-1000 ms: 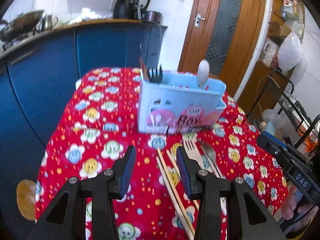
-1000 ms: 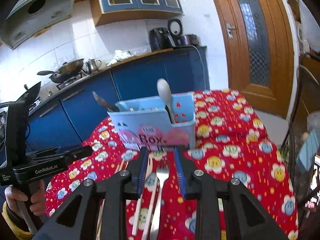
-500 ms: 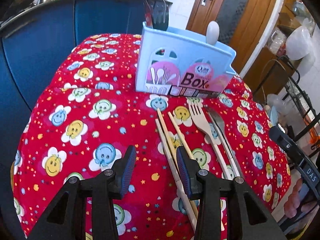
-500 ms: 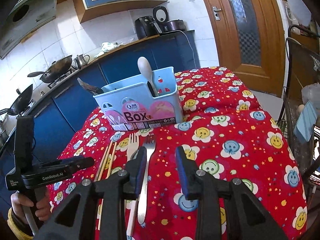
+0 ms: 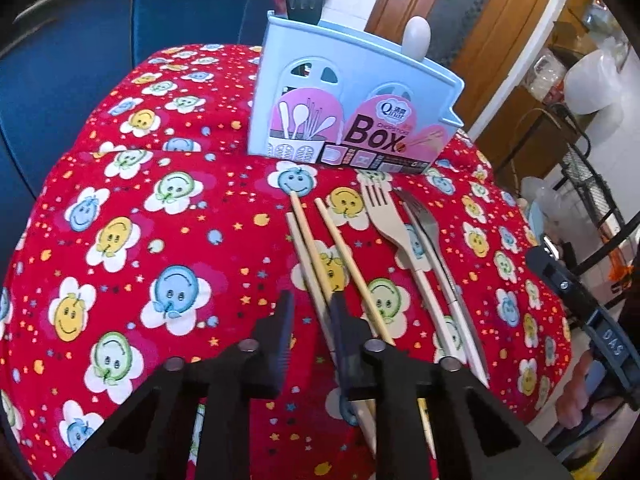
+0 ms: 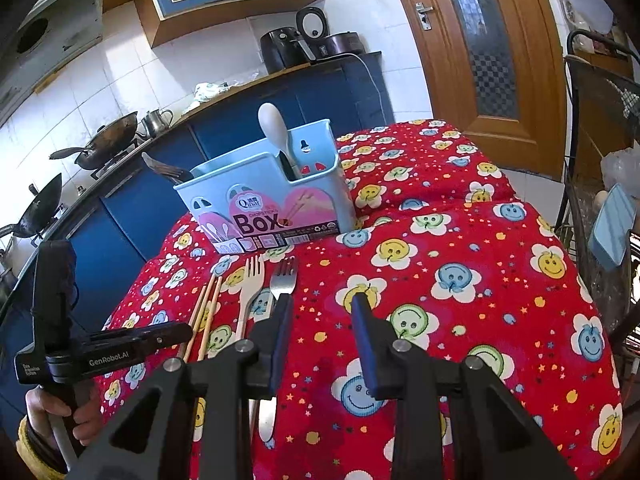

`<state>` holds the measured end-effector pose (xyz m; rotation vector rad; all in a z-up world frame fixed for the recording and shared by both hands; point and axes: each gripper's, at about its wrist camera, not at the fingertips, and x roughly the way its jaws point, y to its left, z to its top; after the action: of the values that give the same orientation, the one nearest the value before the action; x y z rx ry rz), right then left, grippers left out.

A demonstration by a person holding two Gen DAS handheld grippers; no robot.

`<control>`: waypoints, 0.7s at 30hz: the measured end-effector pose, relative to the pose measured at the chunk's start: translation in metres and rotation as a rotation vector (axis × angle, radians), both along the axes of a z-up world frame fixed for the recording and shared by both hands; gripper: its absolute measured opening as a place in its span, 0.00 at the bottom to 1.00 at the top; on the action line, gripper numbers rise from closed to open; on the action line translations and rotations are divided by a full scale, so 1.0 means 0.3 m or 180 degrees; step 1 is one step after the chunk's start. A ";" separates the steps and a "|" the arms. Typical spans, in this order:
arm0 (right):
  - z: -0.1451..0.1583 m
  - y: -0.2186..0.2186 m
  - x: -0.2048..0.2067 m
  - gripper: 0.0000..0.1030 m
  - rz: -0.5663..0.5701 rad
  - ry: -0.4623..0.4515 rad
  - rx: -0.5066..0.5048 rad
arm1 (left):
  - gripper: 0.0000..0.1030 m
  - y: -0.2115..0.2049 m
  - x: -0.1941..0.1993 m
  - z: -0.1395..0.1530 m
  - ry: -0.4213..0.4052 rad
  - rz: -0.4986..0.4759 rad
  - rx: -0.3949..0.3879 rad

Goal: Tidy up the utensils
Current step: 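Lower the left tool onto the wooden chopsticks while the right tool approaches the white fork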

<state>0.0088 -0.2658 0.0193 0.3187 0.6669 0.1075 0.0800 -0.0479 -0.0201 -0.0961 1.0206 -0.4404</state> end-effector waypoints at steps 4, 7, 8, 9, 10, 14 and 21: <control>-0.002 -0.002 -0.001 0.32 0.0000 0.0002 0.0001 | 0.10 -0.002 0.002 -0.004 0.0044 -0.0024 -0.0076; -0.003 -0.001 0.000 0.32 0.0009 0.0008 -0.0002 | 0.10 -0.004 0.007 -0.005 0.0075 -0.0022 -0.0096; -0.005 0.000 0.000 0.32 0.0015 0.0013 -0.0004 | 0.10 -0.001 0.010 -0.005 0.0094 -0.0013 -0.0109; -0.007 0.002 0.001 0.32 0.0022 0.0019 -0.0006 | 0.10 0.002 0.015 -0.005 0.0122 0.0000 -0.0129; -0.009 0.004 0.001 0.32 0.0028 0.0024 -0.0007 | 0.10 0.005 0.022 -0.005 0.0154 0.0017 -0.0149; -0.009 0.014 0.003 0.32 0.0064 0.0039 -0.0020 | 0.05 0.015 0.024 -0.003 0.0147 0.0068 -0.0113; 0.000 0.030 0.015 0.32 0.0124 0.0082 -0.0077 | 0.05 0.028 0.033 0.006 0.0181 0.0062 0.0057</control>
<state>0.0134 -0.2567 0.0193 0.2841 0.6998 0.1326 0.0900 -0.0394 -0.0183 -0.1029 1.0785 -0.4127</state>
